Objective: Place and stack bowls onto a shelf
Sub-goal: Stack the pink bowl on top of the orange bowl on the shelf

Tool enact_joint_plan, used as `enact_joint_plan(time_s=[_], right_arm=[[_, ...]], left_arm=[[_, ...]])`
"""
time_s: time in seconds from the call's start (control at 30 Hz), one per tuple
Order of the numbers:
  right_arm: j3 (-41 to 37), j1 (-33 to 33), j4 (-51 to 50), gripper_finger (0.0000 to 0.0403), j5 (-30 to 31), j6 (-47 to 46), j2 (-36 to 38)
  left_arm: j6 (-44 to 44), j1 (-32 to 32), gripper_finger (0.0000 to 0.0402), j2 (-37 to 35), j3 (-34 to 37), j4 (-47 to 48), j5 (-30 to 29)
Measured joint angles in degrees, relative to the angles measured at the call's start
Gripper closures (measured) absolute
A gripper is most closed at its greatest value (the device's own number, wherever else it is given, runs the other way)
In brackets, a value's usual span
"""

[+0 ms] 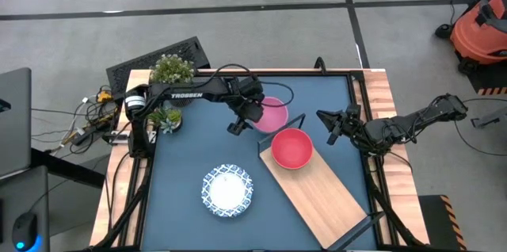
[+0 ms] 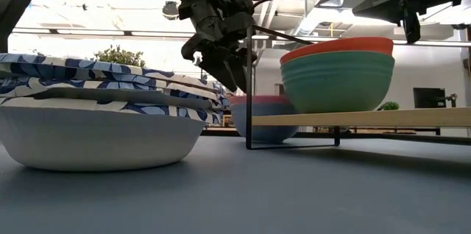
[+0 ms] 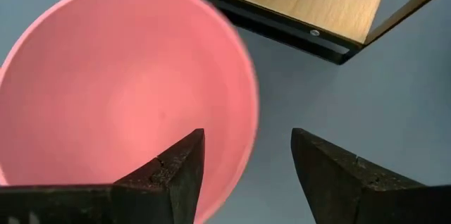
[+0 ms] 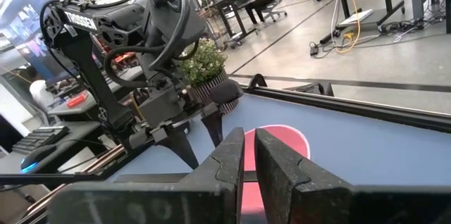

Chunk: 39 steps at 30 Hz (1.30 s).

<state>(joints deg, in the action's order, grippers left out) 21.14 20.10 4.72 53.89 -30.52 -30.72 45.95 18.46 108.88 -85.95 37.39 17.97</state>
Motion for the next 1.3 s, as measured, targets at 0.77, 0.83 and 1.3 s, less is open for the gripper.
enact_joint_plan(time_s=[0.77,0.83,1.3], right_arm=[[0.0,0.0,0.0,0.034,0.0,-1.6,0.0],[0.0,0.0,0.0,0.034,0.0,-1.6,0.0],[0.0,0.0,0.0,0.034,0.0,-1.6,0.0]], left_arm=[[1.4,0.4,0.0237,0.1,5.7,-6.4,-0.2],[1.4,0.4,0.025,0.1,5.6,-7.0,-0.6],[2.6,0.5,0.0344,0.0,5.6,-6.9,-1.0]])
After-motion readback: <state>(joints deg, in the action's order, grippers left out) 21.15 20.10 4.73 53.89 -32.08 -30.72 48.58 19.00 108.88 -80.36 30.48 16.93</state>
